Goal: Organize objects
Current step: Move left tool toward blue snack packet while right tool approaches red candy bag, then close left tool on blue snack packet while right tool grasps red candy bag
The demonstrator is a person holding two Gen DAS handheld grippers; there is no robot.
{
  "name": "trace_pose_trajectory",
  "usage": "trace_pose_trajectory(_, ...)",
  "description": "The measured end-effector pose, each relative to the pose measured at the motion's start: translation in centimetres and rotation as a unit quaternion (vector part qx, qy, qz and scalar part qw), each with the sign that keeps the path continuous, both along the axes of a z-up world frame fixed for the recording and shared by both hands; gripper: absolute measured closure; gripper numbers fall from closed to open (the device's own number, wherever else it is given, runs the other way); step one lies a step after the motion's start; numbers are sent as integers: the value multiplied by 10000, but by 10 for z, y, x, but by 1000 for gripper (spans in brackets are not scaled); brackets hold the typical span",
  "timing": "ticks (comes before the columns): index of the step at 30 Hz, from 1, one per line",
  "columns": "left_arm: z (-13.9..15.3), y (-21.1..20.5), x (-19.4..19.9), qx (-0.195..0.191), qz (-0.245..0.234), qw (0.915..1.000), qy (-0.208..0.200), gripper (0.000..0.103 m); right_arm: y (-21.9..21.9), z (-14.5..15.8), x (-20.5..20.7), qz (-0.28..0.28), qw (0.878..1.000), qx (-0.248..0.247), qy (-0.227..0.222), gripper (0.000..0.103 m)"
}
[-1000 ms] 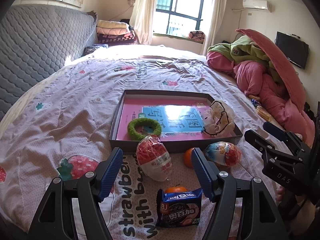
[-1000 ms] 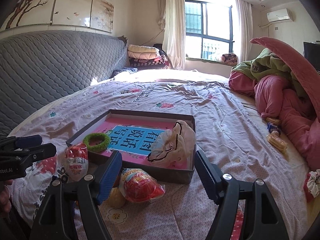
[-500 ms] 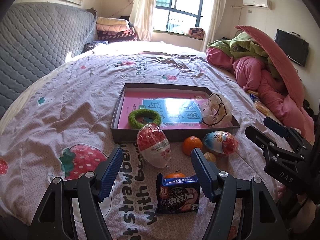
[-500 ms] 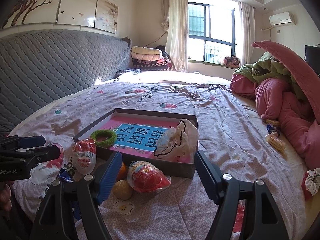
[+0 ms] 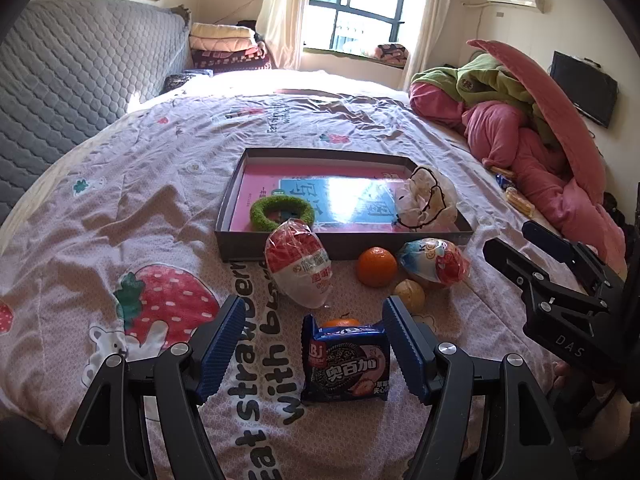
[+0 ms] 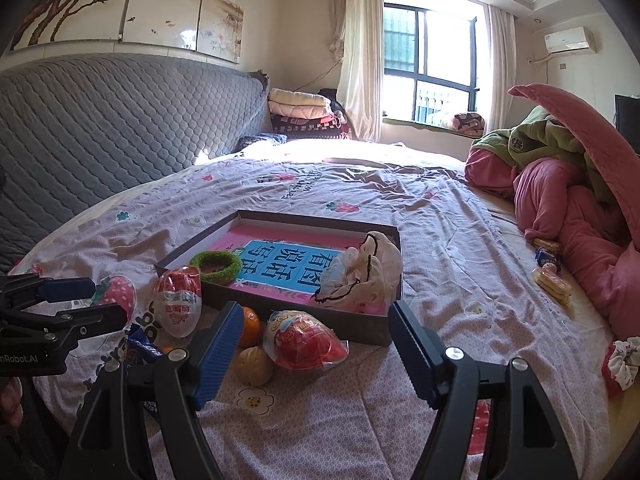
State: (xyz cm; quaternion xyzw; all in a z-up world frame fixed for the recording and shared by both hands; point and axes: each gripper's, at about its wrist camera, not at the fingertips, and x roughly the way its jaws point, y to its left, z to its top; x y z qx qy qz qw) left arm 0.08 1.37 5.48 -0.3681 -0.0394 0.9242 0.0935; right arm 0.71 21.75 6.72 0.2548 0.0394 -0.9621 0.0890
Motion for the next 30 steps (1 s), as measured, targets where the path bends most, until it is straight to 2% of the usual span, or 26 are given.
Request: trace_pose_trajectory(30, -22, 24, 12, -110, -355, 9981, -500, 31, 0, -10, 5, 41, 9996, 22, -292, 29)
